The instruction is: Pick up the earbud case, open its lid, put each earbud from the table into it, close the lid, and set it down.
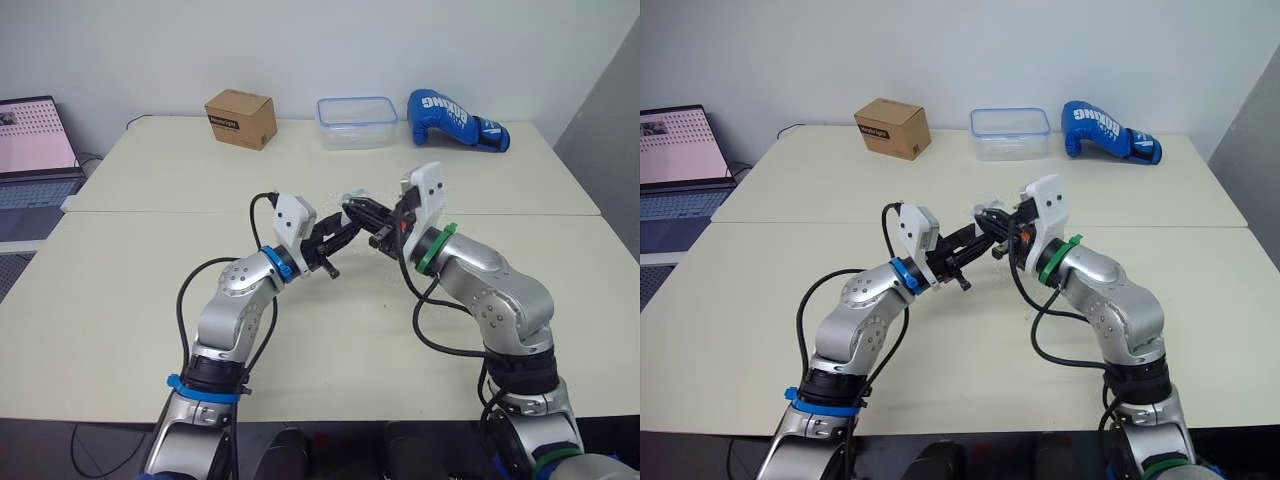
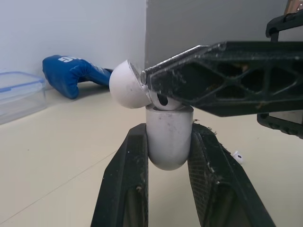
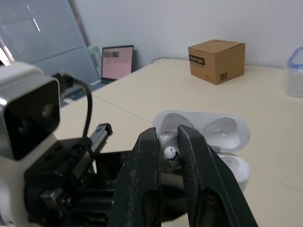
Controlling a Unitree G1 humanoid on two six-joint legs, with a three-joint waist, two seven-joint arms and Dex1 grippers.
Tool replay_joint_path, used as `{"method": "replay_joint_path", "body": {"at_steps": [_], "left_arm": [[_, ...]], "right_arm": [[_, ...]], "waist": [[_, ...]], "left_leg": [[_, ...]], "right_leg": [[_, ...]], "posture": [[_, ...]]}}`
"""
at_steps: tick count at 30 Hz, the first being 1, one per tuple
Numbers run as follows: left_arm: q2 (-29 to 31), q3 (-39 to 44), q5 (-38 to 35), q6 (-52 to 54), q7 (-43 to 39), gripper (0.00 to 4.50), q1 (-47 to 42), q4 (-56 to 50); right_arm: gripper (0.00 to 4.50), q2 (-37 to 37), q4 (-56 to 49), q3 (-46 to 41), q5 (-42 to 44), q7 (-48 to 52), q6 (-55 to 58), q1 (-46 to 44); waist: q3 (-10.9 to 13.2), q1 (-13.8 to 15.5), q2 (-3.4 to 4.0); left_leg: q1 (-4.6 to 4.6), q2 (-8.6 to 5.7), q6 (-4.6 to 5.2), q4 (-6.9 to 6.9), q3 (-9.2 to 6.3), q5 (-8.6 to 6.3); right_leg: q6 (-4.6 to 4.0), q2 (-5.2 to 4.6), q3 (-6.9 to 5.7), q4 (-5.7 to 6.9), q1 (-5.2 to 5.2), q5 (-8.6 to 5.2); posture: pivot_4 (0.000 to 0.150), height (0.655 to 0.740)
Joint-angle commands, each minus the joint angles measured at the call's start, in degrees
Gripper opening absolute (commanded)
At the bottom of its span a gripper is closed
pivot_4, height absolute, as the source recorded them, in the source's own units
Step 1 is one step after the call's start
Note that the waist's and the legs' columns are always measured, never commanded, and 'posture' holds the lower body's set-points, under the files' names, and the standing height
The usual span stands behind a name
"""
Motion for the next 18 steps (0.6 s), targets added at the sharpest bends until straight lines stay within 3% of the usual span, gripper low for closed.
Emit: {"method": "replay_joint_path", "body": {"at_steps": [1,5,12,15,18], "left_arm": [[0.77,1.26,-0.99,-1.24,-0.27,0.77,0.75,-2.29],[2.28,2.55,-1.29,-1.03,-0.26,0.77,2.25,-2.59],[4.55,3.59,-1.50,-0.88,-0.16,0.77,4.98,-4.17],[4.66,3.69,-1.61,-0.74,0.06,0.77,5.47,-4.58],[4.24,3.09,-1.52,-0.75,0.10,0.77,5.38,-4.64]], "right_arm": [[0.25,-3.04,-4.14,-7.21,7.30,-0.01,4.15,-3.64],[0.25,-12.66,-5.40,-9.23,7.54,3.54,5.84,-2.08],[0.25,-31.29,-4.01,-10.36,-2.55,17.44,-7.72,21.23],[0.25,-34.52,-1.26,-9.71,-7.71,21.59,-16.27,29.91],[0.25,-33.59,3.09,-7.78,-11.86,23.01,-23.74,32.95]], "waist": [[0.00,0.01,0.00],[0.00,0.04,0.01],[0.01,0.38,-0.01],[0.02,0.31,-0.01],[0.02,-0.11,-0.01]], "left_leg": [[0.00,0.00,0.00,0.00,0.00,0.00],[-0.01,-0.02,0.01,-0.02,-0.01,0.00],[0.00,-0.09,0.10,-0.03,0.01,-0.06],[0.04,-0.08,0.10,0.00,0.12,-0.06],[0.21,0.03,0.10,0.01,0.37,-0.06]], "right_leg": [[0.00,0.00,0.00,0.00,0.00,0.00],[-0.01,-0.01,-0.02,-0.04,0.01,-0.01],[0.01,-0.03,-0.09,-0.17,0.13,-0.04],[0.24,-0.04,0.01,-0.15,0.14,-0.18],[0.27,0.00,0.13,-0.12,0.19,-0.20]], "posture": [[0.150,0.7400],[0.150,0.7400],[0.150,0.7400],[0.150,0.7400],[0.150,0.7400]]}}
